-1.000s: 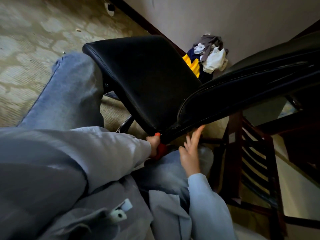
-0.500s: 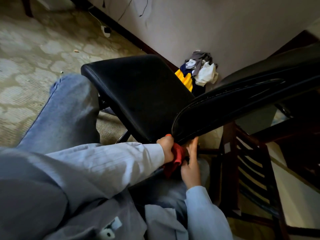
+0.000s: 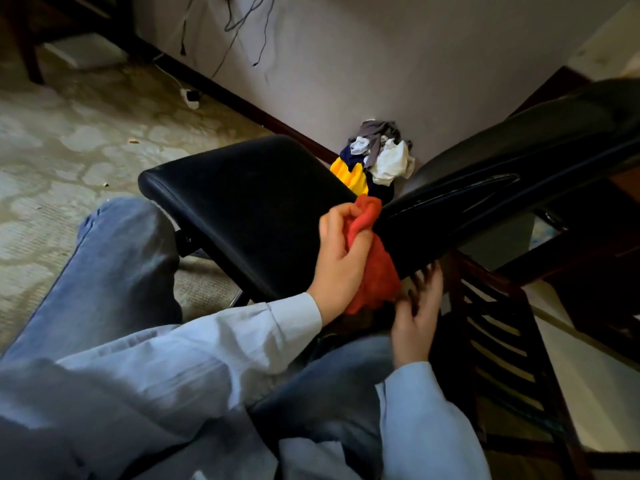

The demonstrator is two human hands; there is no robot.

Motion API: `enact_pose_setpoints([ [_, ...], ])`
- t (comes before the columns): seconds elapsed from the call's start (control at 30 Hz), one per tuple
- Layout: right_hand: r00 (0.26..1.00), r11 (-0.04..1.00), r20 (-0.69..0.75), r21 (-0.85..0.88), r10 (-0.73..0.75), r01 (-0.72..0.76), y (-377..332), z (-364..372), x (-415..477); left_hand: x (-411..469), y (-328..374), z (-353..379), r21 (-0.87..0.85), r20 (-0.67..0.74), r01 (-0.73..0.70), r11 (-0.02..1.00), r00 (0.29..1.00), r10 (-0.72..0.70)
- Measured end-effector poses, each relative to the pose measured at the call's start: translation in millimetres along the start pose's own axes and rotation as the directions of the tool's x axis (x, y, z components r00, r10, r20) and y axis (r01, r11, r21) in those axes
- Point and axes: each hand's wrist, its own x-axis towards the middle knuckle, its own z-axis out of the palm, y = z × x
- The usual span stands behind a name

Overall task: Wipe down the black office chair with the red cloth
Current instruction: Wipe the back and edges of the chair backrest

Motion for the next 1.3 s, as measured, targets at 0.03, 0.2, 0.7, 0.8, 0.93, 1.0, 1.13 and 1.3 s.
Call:
enact_pose_setpoints([
  [0.03,1.0,0.999,0.001,0.025,-0.021,0.021,-6,2,3,2,-6,-4,0.096,-0.001,-0.099,0.99,0.995,0.099],
  [0.2,0.995,0.994,0.062,0.087,-0.076,0.071,-17,14,13,3,-61,-15,0.386,0.384,-0.458,0.801,0.869,0.312],
  [0.7,0.998,0.999,0.056,0.011,-0.036,0.035,-24,22,11,-18,-147,-77,0.61,0.643,-0.666,0.429,0.732,0.225],
  [0.8,0.998,0.999,0.047,0.015,-0.03,0.03,-25,22,12,-14,-150,-96,0.595,0.737,-0.639,0.488,0.676,-0.013],
  [0.93,0.999,1.0,0.053,-0.001,-0.003,0.003,-26,20,9,-17,-158,-111,0.692,0.519,-0.351,0.63,0.849,-0.097],
  [1.0,0.999,1.0,0.043,0.003,0.005,-0.005,-27,21,9,-10,-149,-103,0.651,0.371,-0.231,0.723,0.928,-0.037],
  [1.13,0.998,0.998,0.027,0.029,0.053,-0.053,-32,24,10,12,-90,-58,0.449,0.184,-0.246,0.859,0.966,0.18],
  [1.3,0.999,1.0,0.043,-0.006,0.027,-0.027,-29,20,6,27,-31,-5,0.262,0.302,-0.547,0.795,0.829,0.471],
])
